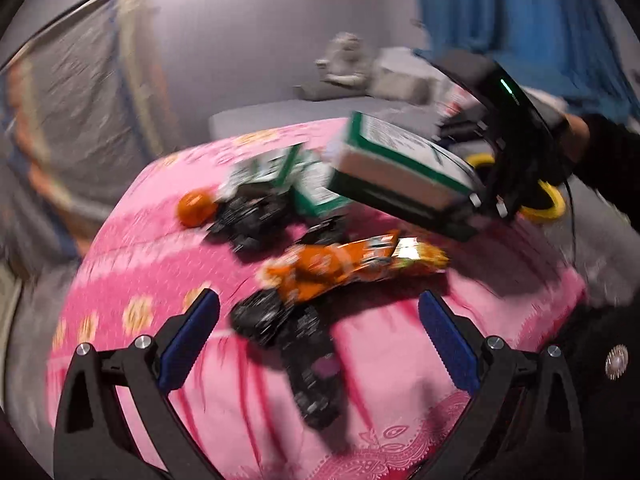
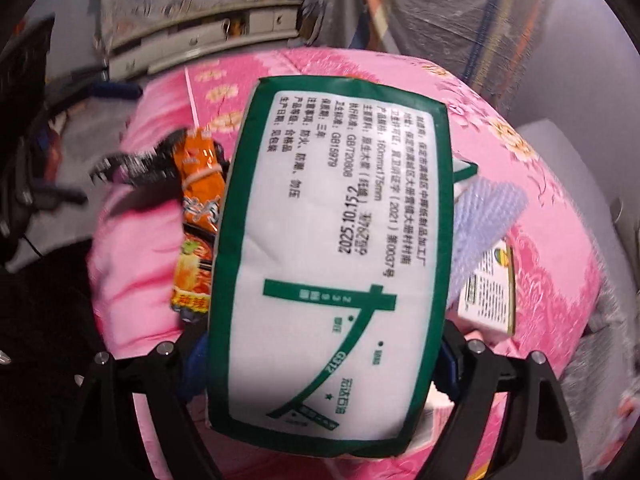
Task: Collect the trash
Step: 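Grasp the white-green mask packet with the right tool while the left tool grasps the orange snack wrapper, then carry the mask packet and snack wrapper over the yellow-rimmed bin with both tools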
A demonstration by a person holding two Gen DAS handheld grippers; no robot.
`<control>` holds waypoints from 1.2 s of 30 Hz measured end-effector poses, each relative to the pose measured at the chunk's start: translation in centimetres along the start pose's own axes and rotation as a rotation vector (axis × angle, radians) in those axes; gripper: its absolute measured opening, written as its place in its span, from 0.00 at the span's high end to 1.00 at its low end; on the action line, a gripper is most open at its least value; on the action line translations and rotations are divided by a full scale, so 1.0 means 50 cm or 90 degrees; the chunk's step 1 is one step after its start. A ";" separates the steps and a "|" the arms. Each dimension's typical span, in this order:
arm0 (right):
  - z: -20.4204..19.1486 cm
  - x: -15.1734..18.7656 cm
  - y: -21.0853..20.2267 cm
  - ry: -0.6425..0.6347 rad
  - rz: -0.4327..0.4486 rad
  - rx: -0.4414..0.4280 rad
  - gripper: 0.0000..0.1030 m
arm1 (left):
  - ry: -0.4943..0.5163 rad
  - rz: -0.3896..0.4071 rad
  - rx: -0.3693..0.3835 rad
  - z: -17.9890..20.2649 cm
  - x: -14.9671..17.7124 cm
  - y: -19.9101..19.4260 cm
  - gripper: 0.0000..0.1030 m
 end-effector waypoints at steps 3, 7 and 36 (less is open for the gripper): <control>0.026 0.001 -0.040 0.070 0.034 -0.024 0.21 | 0.116 -0.011 0.031 0.032 -0.036 0.014 0.07; 0.067 0.010 -0.120 0.184 0.101 -0.068 0.20 | 0.188 -0.022 0.134 0.060 -0.080 0.041 0.07; 0.124 0.108 -0.258 0.394 0.221 -0.058 0.20 | 0.349 -0.226 0.221 0.090 -0.039 0.238 0.71</control>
Point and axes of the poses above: each gripper's, at about its wrist camera, not at the fingertips, and y roughly the way its jaws point, z to its right, x to its underside, the point moved 9 cm from there along y, roughly the way its jaws point, and after that the axes turned 14 degrees about x, right-handed, at the moved point
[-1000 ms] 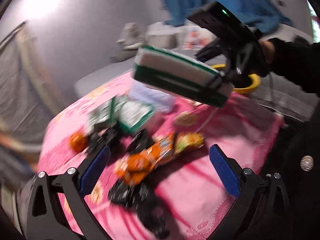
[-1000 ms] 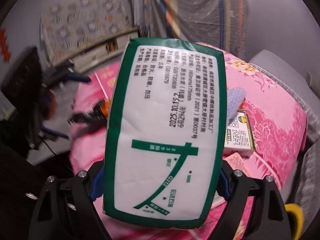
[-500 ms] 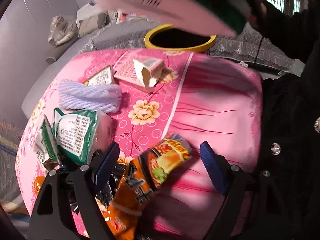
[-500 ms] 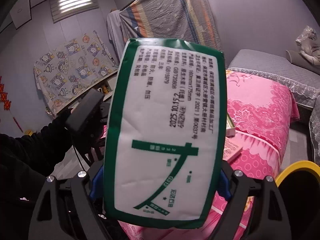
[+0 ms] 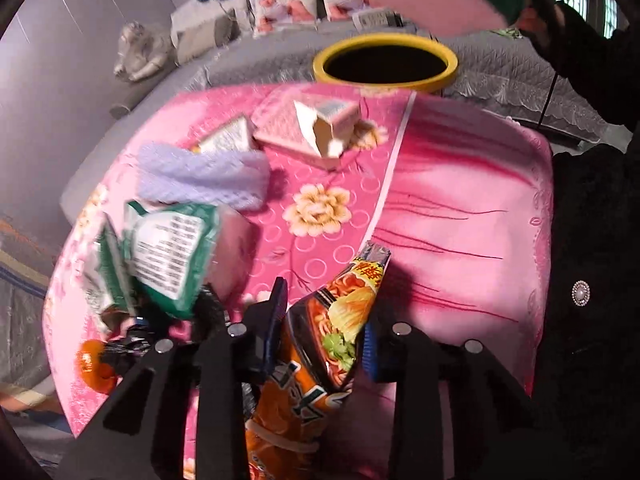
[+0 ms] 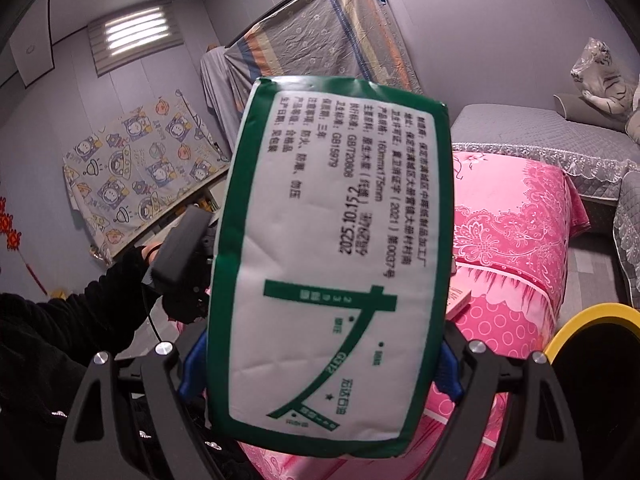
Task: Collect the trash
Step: 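Carry the mask packet and snack wrapper over the yellow-rimmed bin with both tools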
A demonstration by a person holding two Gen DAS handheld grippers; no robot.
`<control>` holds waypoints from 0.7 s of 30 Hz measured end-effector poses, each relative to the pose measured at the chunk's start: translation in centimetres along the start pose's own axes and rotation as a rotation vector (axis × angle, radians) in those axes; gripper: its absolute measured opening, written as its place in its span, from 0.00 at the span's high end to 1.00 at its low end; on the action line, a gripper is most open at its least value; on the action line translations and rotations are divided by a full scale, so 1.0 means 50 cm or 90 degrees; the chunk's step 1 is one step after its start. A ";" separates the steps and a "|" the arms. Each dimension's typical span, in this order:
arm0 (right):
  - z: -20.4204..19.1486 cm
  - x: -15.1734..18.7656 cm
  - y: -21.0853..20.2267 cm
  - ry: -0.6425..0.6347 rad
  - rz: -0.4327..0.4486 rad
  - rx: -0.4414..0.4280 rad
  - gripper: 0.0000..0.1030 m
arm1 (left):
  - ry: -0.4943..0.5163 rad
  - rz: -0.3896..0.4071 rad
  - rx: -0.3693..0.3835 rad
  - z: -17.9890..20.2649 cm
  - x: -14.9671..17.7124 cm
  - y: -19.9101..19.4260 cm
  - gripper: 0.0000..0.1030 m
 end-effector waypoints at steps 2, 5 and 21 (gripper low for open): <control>0.004 -0.004 -0.002 0.005 0.004 0.002 0.20 | -0.006 0.019 -0.010 0.000 -0.002 -0.025 0.71; 0.003 -0.011 -0.013 0.020 0.015 -0.001 0.20 | -0.038 0.076 -0.022 -0.007 -0.015 -0.077 0.71; 0.088 -0.027 -0.049 0.134 0.054 0.081 0.20 | -0.292 0.373 -0.214 -0.072 -0.138 -0.288 0.71</control>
Point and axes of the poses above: each gripper's, at about its wrist camera, not at the fingertips, and y roughly the way its jaws point, z to its right, x to its underside, the point moved 9 cm from there along y, roughly the way its jaws point, and after that the axes turned 14 degrees about x, right-handed, at the moved point
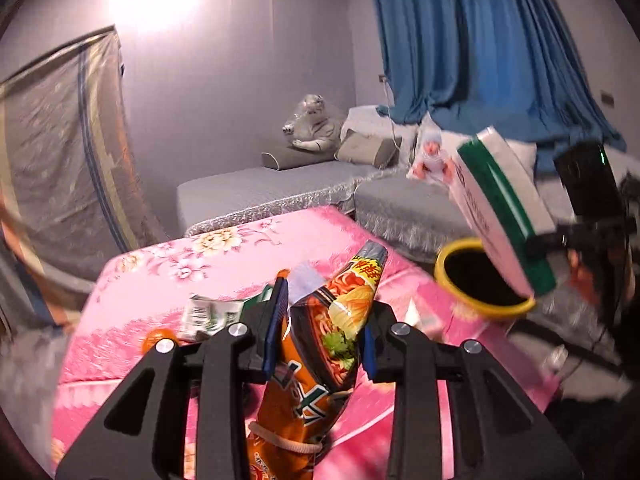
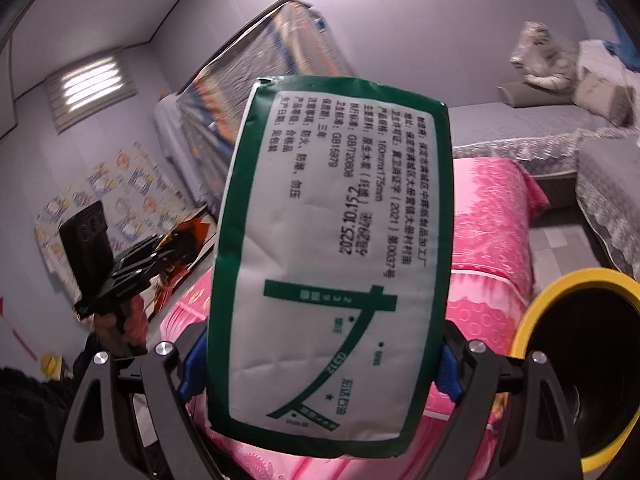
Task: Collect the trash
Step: 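Carry the mask packet and snack wrapper over the yellow-rimmed bin with both tools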
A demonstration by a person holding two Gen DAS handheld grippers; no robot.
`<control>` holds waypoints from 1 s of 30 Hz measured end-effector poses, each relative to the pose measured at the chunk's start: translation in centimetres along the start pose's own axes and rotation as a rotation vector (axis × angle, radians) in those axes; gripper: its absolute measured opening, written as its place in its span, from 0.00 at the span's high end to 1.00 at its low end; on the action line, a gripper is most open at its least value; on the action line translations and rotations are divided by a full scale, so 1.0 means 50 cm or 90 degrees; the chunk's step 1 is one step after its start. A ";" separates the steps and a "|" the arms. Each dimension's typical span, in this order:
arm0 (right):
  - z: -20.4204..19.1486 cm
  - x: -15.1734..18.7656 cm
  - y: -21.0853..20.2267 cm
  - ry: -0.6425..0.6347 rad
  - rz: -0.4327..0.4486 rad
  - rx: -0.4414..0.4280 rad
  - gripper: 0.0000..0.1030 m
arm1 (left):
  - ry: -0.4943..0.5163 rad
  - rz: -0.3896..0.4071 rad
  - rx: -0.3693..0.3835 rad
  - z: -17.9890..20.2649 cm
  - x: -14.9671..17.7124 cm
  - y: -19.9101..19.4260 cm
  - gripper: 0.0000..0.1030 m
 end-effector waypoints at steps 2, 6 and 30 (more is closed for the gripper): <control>0.029 -0.002 -0.012 0.026 0.009 0.017 0.20 | -0.012 0.002 0.021 0.013 -0.011 0.028 0.71; 0.092 -0.004 -0.044 0.057 0.035 0.072 0.20 | -0.013 -0.012 0.065 0.059 -0.033 0.096 0.71; 0.520 0.140 -0.079 0.277 -0.014 0.397 0.20 | -0.029 -0.151 0.216 0.348 -0.064 0.648 0.71</control>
Point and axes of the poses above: each gripper's, at about its wrist camera, not at the fingertips, and y roughly the way its jaws point, z to its right, x to its underside, the point moved 9 cm from there along y, roughly the way its jaws point, and after that the axes turned 14 degrees about x, right-handed, at the moved point
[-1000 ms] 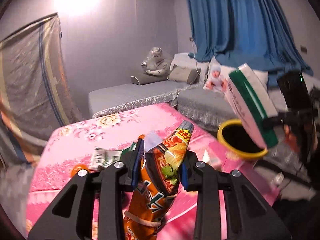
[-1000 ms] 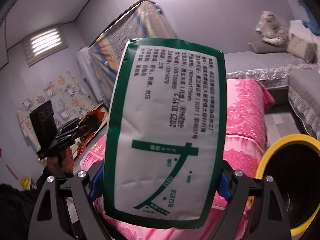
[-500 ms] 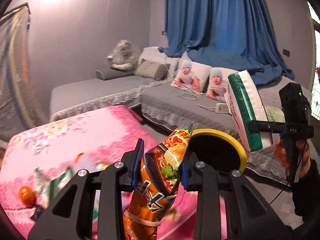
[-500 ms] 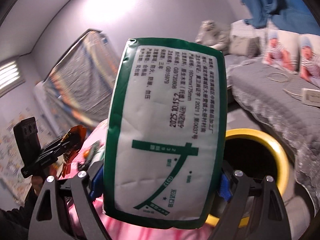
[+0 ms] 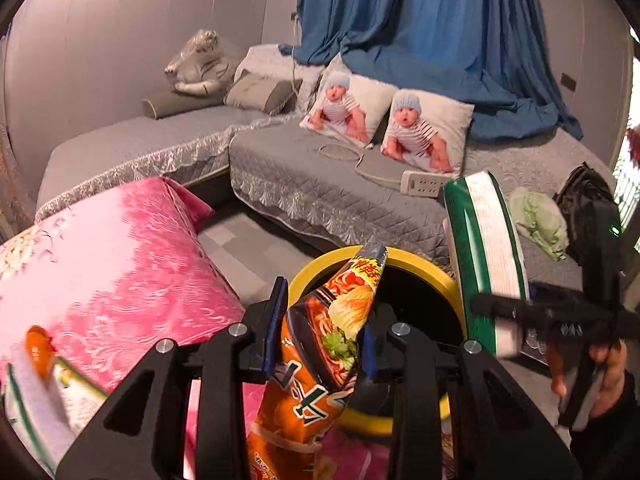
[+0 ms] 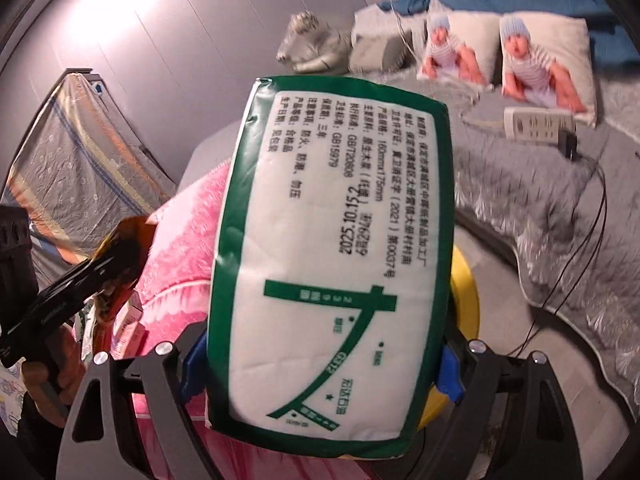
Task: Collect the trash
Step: 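Carry the mask packet and snack wrapper over the yellow-rimmed bin with both tools, then open both tools to drop the packet and wrapper into the bin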
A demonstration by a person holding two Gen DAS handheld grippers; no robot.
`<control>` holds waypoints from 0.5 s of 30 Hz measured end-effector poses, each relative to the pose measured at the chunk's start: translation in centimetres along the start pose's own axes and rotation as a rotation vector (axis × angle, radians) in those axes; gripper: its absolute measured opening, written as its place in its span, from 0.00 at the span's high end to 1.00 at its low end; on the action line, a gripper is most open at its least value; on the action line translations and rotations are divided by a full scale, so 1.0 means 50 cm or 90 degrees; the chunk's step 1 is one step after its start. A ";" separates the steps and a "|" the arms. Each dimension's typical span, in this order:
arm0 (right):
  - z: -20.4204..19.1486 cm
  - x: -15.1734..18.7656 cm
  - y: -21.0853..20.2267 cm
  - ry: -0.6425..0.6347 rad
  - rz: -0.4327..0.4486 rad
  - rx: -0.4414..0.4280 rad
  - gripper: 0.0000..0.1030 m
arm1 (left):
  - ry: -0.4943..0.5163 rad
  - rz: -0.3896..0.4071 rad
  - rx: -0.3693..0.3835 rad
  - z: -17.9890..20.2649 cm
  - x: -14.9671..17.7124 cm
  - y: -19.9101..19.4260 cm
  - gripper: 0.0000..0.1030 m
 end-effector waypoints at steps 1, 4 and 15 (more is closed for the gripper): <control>0.002 0.006 0.012 0.001 -0.008 -0.002 0.20 | -0.008 -0.007 -0.002 -0.003 0.005 0.021 0.71; 0.002 0.014 0.033 0.006 -0.027 -0.006 0.20 | -0.030 -0.023 -0.018 -0.014 0.021 0.066 0.71; 0.049 0.014 0.100 0.044 -0.069 0.022 0.20 | -0.090 -0.056 -0.023 -0.042 0.052 0.141 0.70</control>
Point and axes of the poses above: each gripper's, at about its wrist camera, not at the fingertips, and y roughly the way its jaws point, z to its right, x to its underside, the point moved 9 cm from there along y, roughly the way its jaws point, and after that the axes turned 14 degrees about x, right-handed, at the moved point
